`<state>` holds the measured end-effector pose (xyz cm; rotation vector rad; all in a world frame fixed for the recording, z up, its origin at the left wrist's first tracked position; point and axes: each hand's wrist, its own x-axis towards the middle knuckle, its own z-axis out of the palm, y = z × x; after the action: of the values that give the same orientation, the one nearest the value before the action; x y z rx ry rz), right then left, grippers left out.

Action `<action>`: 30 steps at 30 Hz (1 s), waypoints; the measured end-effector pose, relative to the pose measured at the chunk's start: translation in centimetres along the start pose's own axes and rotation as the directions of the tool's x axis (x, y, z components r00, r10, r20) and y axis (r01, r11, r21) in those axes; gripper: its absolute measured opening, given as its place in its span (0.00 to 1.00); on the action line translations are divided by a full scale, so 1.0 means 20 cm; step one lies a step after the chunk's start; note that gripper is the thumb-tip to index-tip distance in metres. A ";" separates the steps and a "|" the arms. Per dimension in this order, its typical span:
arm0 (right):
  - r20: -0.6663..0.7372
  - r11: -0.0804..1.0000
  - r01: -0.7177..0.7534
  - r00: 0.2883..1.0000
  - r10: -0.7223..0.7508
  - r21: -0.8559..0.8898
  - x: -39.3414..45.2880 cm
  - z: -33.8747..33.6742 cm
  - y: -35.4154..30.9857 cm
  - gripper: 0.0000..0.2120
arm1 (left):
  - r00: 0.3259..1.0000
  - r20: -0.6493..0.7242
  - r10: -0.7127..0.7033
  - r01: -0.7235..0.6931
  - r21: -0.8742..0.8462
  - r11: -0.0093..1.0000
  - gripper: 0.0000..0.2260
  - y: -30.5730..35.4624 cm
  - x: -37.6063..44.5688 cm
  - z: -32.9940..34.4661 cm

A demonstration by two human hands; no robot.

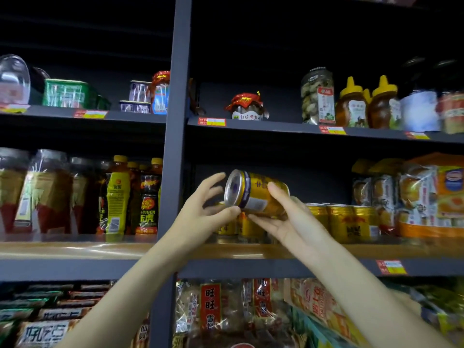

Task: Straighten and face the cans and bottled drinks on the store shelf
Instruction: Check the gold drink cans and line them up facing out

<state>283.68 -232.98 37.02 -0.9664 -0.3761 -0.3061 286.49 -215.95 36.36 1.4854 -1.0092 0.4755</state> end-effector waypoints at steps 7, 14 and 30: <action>0.121 0.915 0.246 0.968 -0.218 -0.319 -0.03 -0.04 0.02 0.30 | 0.970 0.029 -0.243 0.239 -0.333 0.912 0.23 -0.01 0.00 0.04; 0.126 0.973 -0.118 0.981 0.145 -0.196 -0.02 -0.09 -0.02 0.18 | 0.967 -0.104 0.233 -0.211 0.189 0.959 0.33 0.04 -0.01 0.06; 0.132 0.989 0.126 0.985 -0.115 -0.079 0.01 -0.08 -0.07 0.18 | 0.954 0.151 0.259 -0.296 0.339 0.893 0.33 -0.02 0.03 0.07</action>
<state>283.61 -235.10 37.37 -1.0536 -0.5424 -0.3744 286.85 -217.50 36.38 1.7082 -1.2752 0.8329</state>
